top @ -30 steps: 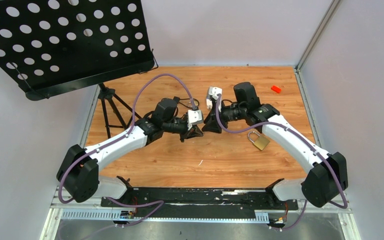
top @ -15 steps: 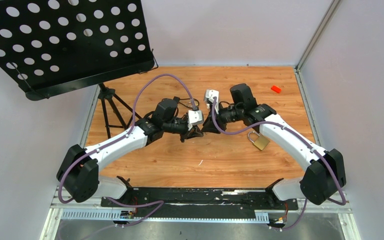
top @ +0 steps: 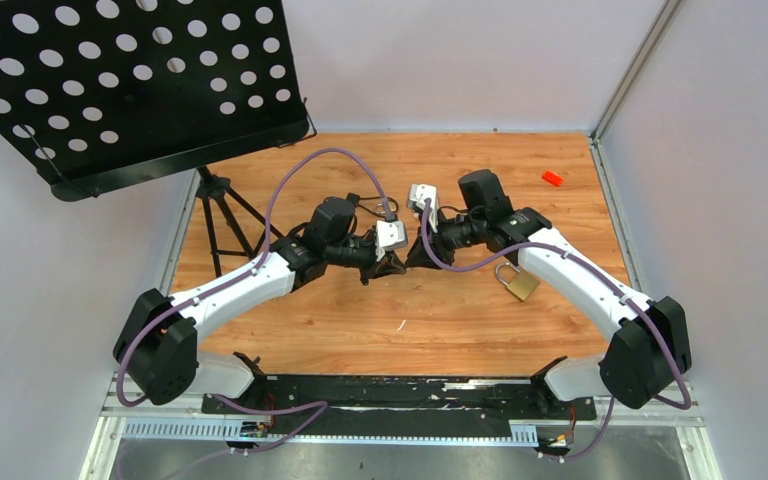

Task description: Unlock with the key

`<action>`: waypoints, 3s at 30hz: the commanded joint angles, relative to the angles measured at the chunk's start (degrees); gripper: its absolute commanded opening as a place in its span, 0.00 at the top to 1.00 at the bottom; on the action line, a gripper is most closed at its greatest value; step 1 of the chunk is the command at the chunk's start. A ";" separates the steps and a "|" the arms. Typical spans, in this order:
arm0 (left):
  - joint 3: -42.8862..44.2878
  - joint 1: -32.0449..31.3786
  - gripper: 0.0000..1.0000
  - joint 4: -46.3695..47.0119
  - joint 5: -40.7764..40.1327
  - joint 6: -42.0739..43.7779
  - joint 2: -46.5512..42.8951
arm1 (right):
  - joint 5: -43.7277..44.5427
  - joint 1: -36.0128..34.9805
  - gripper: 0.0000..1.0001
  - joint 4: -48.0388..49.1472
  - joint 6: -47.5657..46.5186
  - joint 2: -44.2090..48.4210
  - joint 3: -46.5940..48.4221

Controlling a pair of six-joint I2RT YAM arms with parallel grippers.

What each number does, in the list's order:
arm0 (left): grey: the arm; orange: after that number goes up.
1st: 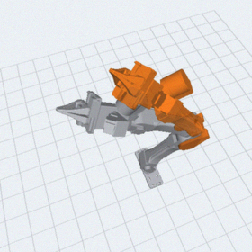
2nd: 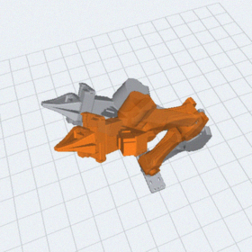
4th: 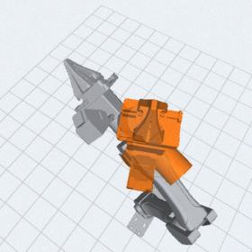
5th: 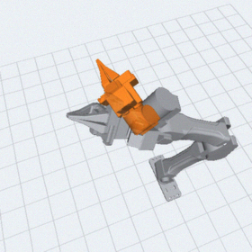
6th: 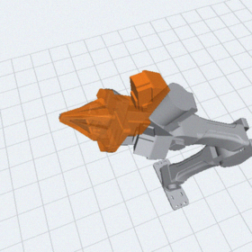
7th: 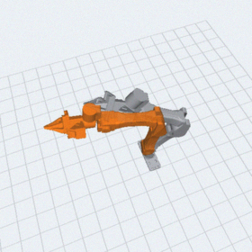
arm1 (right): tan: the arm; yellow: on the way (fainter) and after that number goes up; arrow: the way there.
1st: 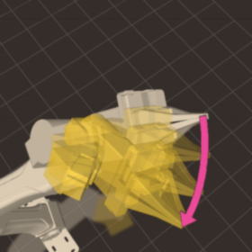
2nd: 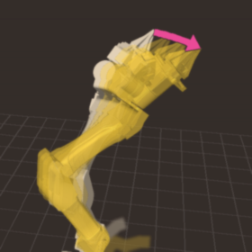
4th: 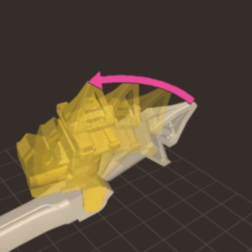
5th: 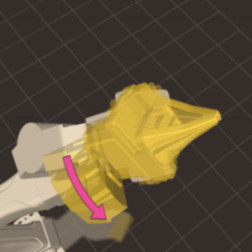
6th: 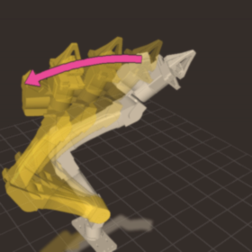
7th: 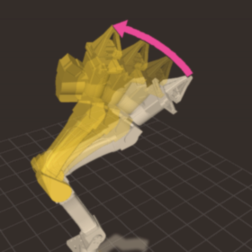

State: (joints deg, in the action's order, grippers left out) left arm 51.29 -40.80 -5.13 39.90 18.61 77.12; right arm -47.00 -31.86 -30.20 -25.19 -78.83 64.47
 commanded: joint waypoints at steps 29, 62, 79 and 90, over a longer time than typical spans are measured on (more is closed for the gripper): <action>-1.38 -0.25 1.00 3.36 1.47 1.23 -3.45 | 1.25 -0.48 1.00 -2.59 -4.99 0.38 0.01; -0.56 -0.16 0.32 1.16 -17.68 10.37 -4.40 | 7.30 7.40 1.00 3.52 2.38 13.08 -6.14; 13.56 -4.20 0.26 -0.37 -12.25 1.14 14.29 | 20.07 35.05 1.00 -2.40 2.75 20.62 -10.52; 11.45 -7.69 0.29 1.62 -12.32 -0.90 16.85 | 27.53 42.75 1.00 -6.24 -9.23 10.82 -14.52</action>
State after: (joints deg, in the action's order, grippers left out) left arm 62.63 -47.53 -4.84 26.74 19.05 93.60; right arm -23.97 10.76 -34.89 -28.62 -65.60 51.13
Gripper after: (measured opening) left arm 0.715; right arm 0.014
